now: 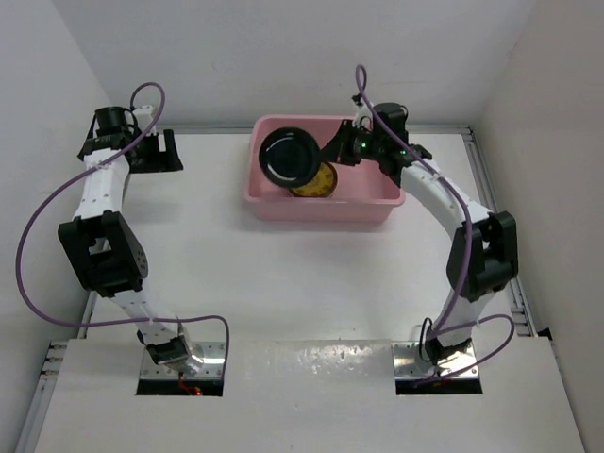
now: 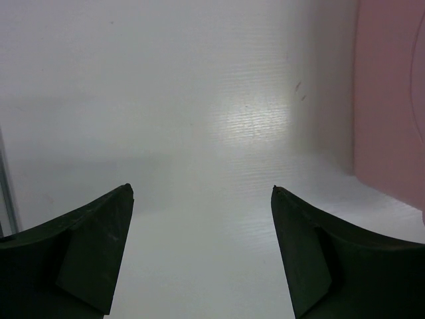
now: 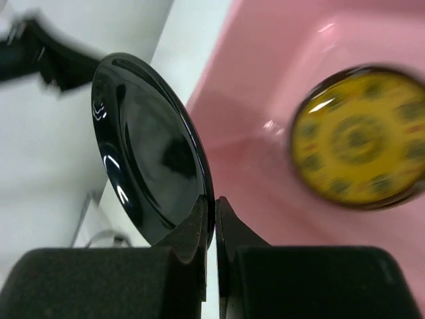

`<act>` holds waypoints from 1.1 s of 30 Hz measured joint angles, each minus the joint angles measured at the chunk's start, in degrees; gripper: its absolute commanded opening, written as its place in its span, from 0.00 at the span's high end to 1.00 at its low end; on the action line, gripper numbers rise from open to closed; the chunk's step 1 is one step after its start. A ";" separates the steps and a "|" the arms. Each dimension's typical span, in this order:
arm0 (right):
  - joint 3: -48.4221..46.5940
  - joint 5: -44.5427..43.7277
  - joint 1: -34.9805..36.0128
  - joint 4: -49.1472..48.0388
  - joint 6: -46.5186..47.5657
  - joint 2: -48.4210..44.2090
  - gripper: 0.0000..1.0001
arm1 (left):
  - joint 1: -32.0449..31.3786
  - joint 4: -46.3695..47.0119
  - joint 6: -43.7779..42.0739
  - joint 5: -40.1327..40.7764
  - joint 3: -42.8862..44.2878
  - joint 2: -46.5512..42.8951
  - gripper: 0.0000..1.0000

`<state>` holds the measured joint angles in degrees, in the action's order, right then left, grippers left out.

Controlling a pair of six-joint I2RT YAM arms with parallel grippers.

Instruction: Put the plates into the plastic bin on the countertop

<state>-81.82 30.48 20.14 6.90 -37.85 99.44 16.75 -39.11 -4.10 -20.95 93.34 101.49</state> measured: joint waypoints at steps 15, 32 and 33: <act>-14.25 -15.65 -6.58 13.68 1.22 22.32 0.70 | 2.69 -0.02 -0.20 0.90 0.00 0.00 0.14; -22.82 -20.15 -3.82 21.46 12.70 22.38 0.06 | 2.82 -0.52 -0.44 0.87 0.00 0.81 0.14; -21.66 -20.81 -4.15 21.73 12.96 20.24 0.00 | 2.82 -0.55 -0.63 0.94 0.00 0.81 0.14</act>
<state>-103.48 9.67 15.99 28.62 -24.88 119.68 19.57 -39.66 -4.73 -20.01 93.34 102.30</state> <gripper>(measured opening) 0.880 0.862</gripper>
